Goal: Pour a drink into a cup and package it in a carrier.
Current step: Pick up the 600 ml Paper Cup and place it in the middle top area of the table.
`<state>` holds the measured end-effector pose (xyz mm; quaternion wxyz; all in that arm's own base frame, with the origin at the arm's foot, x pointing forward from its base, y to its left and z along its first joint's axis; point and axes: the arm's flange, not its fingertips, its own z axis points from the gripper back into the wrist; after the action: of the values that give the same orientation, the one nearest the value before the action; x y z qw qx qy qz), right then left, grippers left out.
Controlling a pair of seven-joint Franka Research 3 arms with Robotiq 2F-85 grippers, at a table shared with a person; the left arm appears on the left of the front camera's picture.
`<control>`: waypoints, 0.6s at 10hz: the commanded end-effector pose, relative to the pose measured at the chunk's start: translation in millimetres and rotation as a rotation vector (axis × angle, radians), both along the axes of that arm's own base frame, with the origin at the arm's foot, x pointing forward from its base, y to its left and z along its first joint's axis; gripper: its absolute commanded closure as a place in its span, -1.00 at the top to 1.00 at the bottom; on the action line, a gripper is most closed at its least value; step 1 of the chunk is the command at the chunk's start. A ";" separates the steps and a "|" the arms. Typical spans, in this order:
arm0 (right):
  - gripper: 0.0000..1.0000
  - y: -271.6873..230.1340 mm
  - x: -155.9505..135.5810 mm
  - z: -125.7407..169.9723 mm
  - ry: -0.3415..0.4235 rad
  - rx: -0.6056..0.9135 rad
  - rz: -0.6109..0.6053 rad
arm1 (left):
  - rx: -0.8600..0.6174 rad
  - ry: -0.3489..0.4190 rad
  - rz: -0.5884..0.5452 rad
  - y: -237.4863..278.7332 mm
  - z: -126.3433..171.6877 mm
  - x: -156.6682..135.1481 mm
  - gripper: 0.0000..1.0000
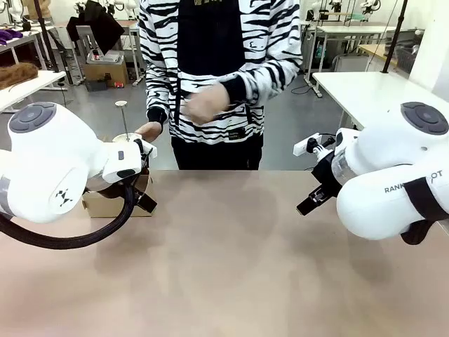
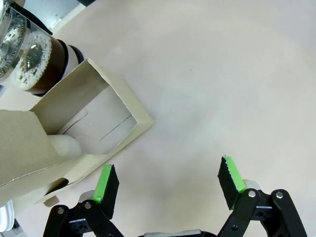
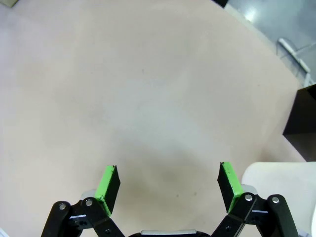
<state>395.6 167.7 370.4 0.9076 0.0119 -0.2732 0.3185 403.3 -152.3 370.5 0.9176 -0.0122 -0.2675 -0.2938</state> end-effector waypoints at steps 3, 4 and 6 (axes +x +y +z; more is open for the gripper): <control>1.00 -0.7 27.7 100.3 -0.013 -0.010 -0.094 | 0.000 0.000 0.000 0.3 0.0 0.1 1.00; 1.00 -2.8 34.9 129.2 -0.005 0.010 -0.077 | 0.000 0.000 0.000 0.3 0.0 0.1 1.00; 1.00 -30.7 38.6 180.9 -0.005 0.078 -0.005 | 0.000 0.000 0.000 0.3 0.0 0.1 1.00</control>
<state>429.1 153.5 542.3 0.9111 0.0150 -0.2955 0.2871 403.3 -152.3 370.5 0.9176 -0.0121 -0.2675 -0.2937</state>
